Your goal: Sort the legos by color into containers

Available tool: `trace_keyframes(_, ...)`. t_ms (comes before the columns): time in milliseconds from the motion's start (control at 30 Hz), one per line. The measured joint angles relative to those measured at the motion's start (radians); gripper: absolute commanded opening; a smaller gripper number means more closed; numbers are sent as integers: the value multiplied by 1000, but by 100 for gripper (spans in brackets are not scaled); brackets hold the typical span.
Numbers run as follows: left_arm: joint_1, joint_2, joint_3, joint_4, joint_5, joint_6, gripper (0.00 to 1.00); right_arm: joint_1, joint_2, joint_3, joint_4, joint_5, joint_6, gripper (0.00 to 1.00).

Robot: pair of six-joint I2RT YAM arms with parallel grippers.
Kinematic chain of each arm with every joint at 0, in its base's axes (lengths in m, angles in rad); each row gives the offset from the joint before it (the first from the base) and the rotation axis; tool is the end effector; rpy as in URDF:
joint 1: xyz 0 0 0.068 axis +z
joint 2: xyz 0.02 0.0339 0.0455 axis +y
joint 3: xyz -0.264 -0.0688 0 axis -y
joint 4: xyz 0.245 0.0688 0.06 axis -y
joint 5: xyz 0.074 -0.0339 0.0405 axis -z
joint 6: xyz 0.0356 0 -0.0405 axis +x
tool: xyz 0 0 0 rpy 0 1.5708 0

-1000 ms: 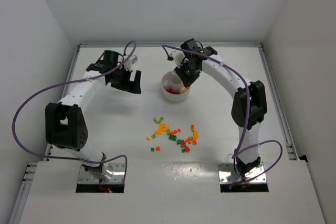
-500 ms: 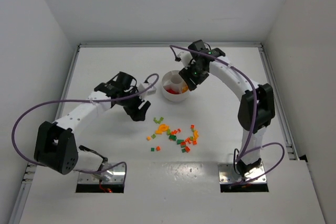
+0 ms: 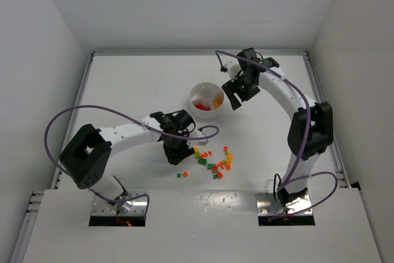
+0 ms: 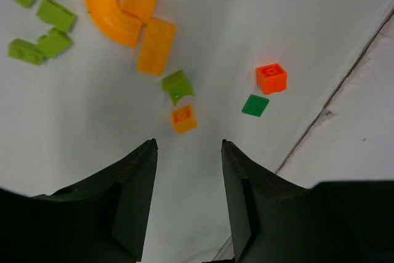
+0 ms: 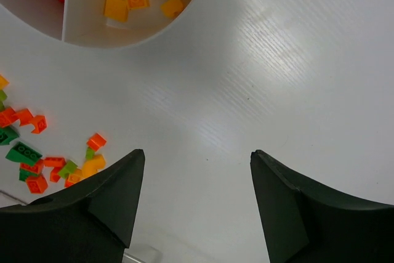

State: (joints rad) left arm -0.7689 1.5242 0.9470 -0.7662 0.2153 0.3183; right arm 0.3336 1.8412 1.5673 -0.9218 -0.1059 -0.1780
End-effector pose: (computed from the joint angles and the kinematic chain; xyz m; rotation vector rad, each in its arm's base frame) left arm 0.1890 -0.1934 0.1878 1.5537 2.5007 -0.3852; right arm 0.3604 0.1289 0.2576 -0.7278 2.6728 0.1872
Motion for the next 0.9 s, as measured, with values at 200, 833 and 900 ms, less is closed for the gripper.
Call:
trace_keyframes(200, -65, 67, 32, -17, -47, -60, 53, -7, -21, -21, -8, -8, 0, 70)
trace_keyframes(833, -90, 154, 44, -23, -172, -155, 44, -11, -29, -27, -7, -10, -2, 67)
trace_keyframes(900, -93, 158, 45, -21, -171, -159, 41, -11, -29, -27, -7, -10, -2, 66)
